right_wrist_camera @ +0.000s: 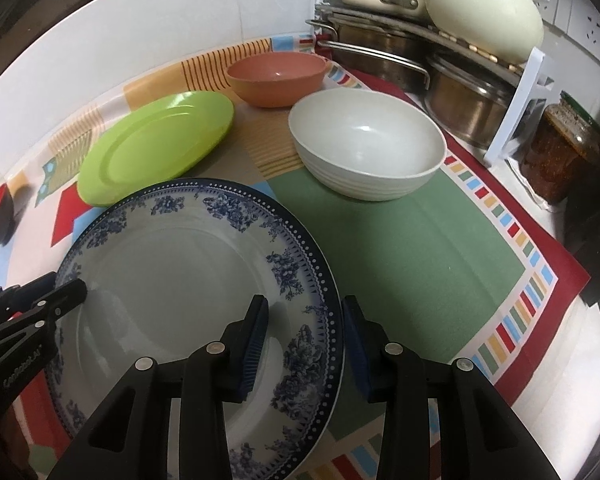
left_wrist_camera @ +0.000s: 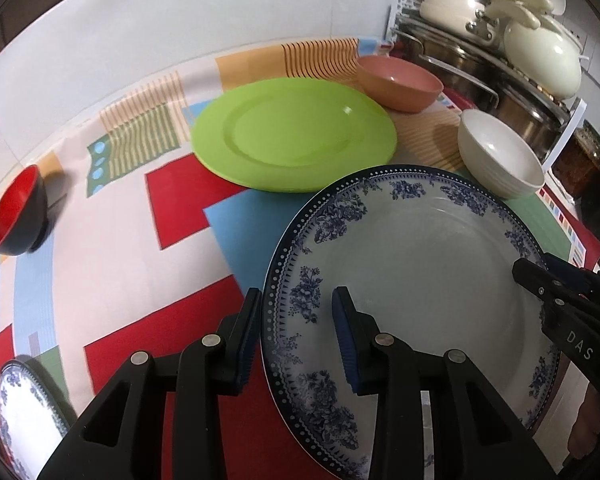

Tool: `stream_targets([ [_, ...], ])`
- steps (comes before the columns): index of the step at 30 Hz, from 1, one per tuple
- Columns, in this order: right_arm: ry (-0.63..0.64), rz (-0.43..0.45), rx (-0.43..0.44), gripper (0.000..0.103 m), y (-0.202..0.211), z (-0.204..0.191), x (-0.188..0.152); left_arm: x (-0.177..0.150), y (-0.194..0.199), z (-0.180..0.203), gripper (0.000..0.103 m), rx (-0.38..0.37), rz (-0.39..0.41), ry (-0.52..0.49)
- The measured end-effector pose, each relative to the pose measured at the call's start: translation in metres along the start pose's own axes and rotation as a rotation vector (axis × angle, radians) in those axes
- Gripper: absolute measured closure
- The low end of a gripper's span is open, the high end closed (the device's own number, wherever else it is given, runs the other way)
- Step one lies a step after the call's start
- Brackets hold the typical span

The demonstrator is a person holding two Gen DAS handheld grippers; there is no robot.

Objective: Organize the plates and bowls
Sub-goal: 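Lift the second plate with both grippers and carry it over the first plate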

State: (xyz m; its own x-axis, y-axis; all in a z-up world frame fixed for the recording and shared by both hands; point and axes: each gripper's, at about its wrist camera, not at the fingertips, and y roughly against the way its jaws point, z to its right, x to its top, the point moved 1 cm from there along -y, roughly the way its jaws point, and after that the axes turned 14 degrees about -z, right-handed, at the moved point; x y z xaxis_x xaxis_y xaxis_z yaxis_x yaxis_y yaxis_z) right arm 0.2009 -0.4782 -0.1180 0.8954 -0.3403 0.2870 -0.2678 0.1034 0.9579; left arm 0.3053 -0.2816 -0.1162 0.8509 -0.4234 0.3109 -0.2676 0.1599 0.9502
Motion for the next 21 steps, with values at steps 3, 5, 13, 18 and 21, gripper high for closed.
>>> stream_targets([
  [3,0.014,0.02,0.003,0.064,0.008,-0.007,-0.001,-0.006,0.011,-0.01,0.067,0.002,0.029,0.019],
  [5,0.026,0.04,0.004,0.064,0.015,-0.014,-0.002,-0.01,0.017,-0.017,0.067,0.002,0.042,0.031],
  [13,0.083,0.092,0.01,0.064,0.035,-0.045,-0.008,-0.028,0.037,-0.049,0.068,0.015,0.086,0.089],
  [18,0.119,0.113,0.022,0.064,0.045,-0.067,-0.014,-0.042,0.05,-0.069,0.068,0.031,0.109,0.123],
  [21,0.14,0.127,0.033,0.064,0.051,-0.081,-0.018,-0.052,0.059,-0.083,0.068,0.043,0.122,0.144],
])
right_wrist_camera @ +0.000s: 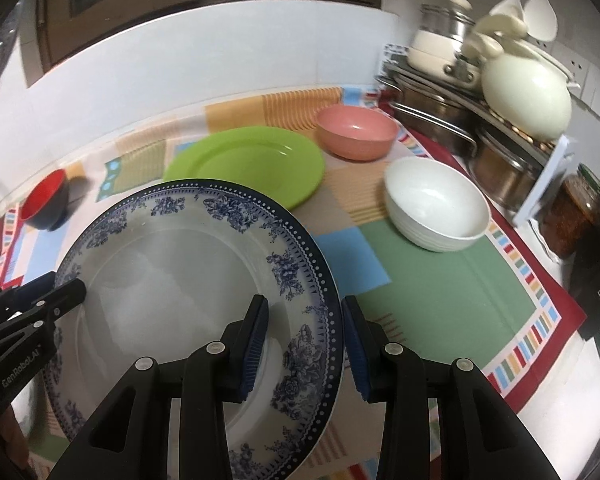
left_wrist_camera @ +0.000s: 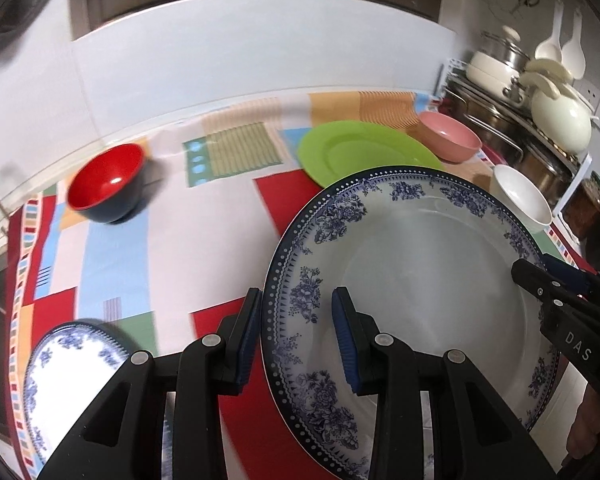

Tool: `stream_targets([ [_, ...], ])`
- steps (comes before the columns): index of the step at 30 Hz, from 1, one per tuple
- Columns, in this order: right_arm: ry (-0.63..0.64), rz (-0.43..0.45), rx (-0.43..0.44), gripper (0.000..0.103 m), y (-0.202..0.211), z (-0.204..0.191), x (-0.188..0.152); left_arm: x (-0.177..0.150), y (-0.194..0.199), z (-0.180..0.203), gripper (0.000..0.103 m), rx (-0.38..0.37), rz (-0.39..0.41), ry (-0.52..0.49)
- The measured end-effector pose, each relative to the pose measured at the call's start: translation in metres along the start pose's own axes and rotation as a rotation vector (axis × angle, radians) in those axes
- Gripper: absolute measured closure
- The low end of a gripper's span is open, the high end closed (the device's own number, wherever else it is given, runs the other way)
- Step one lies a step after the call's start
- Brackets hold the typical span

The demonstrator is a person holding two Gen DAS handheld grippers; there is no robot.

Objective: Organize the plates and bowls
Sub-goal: 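Lift the second plate with both grippers and carry it over the first plate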

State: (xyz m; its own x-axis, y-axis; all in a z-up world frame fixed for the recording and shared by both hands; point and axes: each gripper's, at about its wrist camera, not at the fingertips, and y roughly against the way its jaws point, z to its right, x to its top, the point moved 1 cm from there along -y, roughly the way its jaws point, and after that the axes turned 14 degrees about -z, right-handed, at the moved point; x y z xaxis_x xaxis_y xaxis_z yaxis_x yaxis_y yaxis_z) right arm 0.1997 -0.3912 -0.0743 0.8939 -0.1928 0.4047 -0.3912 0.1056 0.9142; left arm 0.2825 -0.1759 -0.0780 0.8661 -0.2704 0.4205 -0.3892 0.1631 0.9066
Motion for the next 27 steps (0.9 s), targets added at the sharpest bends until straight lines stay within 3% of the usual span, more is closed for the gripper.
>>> stream_targets([
  [27,0.217,0.065,0.119,0.064,0.045,-0.163,-0.028,-0.077,0.064,-0.153,0.068,0.117,0.056,0.213],
])
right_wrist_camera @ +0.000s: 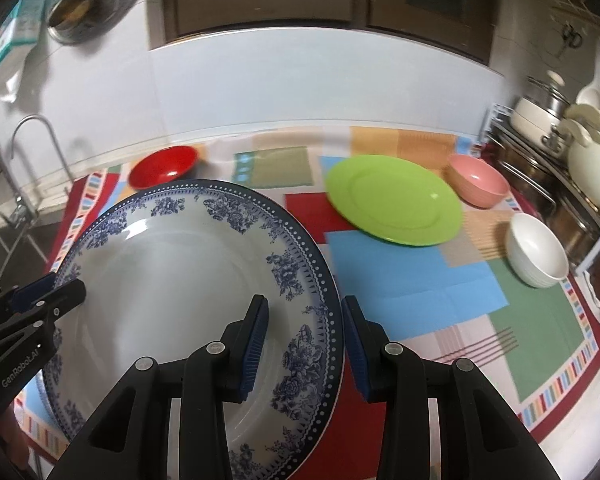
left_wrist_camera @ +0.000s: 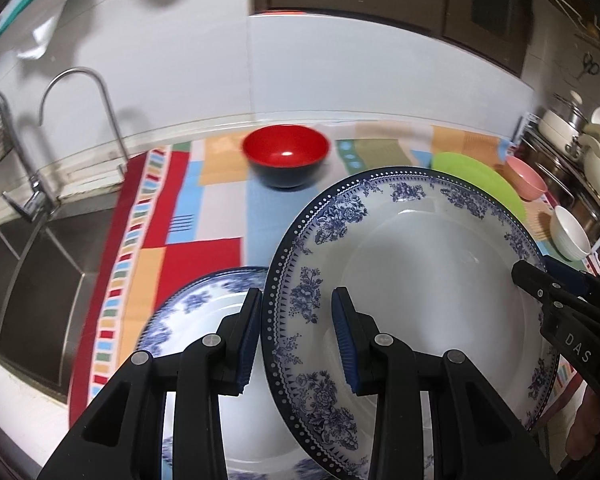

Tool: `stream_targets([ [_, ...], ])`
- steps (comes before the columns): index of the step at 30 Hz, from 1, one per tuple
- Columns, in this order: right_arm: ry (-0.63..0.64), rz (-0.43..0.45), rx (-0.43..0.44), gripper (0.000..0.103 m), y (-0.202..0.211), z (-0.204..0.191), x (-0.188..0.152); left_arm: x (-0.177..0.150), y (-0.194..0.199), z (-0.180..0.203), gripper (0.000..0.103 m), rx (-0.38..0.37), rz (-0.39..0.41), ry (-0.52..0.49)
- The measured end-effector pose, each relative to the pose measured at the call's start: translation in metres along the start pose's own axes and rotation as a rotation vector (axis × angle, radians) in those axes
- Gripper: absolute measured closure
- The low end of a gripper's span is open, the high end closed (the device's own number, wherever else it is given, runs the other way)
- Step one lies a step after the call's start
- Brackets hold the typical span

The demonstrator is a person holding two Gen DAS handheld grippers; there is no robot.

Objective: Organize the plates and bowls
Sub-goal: 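Lift the second plate with both grippers and carry it over the first plate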

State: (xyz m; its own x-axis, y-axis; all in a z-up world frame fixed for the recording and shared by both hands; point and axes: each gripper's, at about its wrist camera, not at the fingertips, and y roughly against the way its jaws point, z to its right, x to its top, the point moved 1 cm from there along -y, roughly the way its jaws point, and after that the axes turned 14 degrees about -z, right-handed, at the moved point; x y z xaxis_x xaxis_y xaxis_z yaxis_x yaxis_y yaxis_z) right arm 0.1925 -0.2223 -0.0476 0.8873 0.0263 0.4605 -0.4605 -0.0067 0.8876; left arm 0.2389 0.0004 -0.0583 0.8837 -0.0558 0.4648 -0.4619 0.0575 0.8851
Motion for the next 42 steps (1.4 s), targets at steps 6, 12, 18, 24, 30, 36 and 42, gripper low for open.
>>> stream_targets([
  [6,0.042,-0.008,0.026,0.064,-0.005,-0.033,0.002,-0.008,0.0,-0.036,0.068,0.024,-0.016,0.05],
  [12,0.087,-0.025,0.051,0.064,-0.013,-0.066,0.004,-0.018,-0.005,-0.067,0.068,0.047,-0.038,0.094],
  [18,0.117,-0.047,0.071,0.064,-0.023,-0.092,0.003,-0.026,-0.014,-0.09,0.068,0.053,-0.069,0.132],
  [24,0.142,-0.075,0.083,0.064,-0.038,-0.112,0.001,-0.033,-0.025,-0.105,0.068,0.068,-0.101,0.16],
  [30,0.164,-0.114,0.094,0.064,-0.053,-0.127,-0.002,-0.039,-0.037,-0.118,0.068,0.083,-0.134,0.184],
  [36,0.187,-0.145,0.096,0.064,-0.066,-0.137,-0.007,-0.043,-0.05,-0.123,0.068,0.092,-0.164,0.187],
  [42,0.192,-0.17,0.089,0.064,-0.074,-0.139,-0.008,-0.046,-0.056,-0.123,0.068,0.096,-0.178,0.186],
])
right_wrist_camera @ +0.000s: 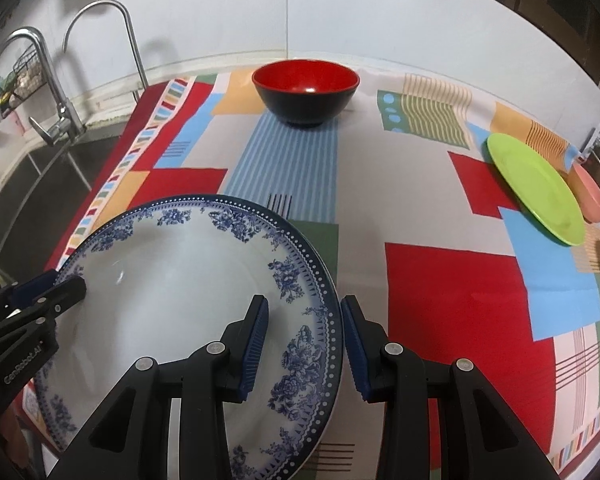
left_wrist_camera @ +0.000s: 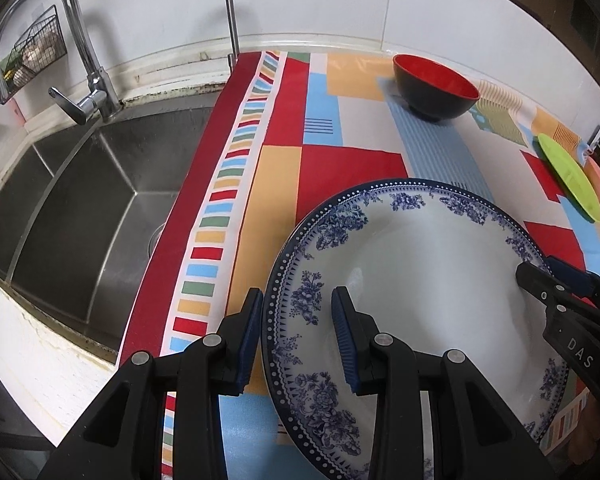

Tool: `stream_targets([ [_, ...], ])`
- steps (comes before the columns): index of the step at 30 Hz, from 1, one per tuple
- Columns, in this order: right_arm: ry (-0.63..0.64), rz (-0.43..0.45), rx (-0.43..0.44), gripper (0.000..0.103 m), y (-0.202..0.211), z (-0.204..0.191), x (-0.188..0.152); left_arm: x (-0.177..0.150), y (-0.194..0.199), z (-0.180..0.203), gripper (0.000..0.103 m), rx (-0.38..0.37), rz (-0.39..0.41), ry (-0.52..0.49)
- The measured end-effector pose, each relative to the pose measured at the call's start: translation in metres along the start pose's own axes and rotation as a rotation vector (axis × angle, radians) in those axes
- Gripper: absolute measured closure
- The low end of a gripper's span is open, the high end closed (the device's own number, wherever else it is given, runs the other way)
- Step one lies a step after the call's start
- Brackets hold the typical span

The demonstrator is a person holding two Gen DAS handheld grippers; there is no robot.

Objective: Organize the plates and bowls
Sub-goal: 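Lift the second plate with both grippers and carry it over the first plate, then lower the second plate onto the first plate and open both grippers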

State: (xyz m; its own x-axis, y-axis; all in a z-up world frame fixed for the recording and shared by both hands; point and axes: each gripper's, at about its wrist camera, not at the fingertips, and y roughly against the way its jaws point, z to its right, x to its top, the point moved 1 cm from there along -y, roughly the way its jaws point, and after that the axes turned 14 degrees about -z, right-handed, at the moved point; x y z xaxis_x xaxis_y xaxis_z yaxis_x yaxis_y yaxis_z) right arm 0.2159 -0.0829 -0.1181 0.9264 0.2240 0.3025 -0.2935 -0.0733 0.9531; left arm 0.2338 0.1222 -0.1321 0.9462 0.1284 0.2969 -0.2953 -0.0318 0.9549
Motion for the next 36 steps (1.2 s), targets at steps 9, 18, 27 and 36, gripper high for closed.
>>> stream_targets([
  [9,0.0,-0.031,0.003,0.064,-0.009,0.0,0.0,0.0,-0.008,0.0,0.068,-0.004,-0.032,0.006],
  [18,0.003,-0.039,0.006,0.06,-0.011,0.0,0.0,0.0,-0.006,0.001,0.057,0.013,-0.021,0.014],
  [27,-0.014,0.021,0.001,0.049,0.007,0.012,0.001,0.006,0.024,0.014,0.052,-0.02,0.044,-0.016],
  [36,-0.071,0.118,-0.02,0.042,0.046,0.044,-0.002,0.014,0.064,0.053,0.044,-0.049,0.163,-0.093],
])
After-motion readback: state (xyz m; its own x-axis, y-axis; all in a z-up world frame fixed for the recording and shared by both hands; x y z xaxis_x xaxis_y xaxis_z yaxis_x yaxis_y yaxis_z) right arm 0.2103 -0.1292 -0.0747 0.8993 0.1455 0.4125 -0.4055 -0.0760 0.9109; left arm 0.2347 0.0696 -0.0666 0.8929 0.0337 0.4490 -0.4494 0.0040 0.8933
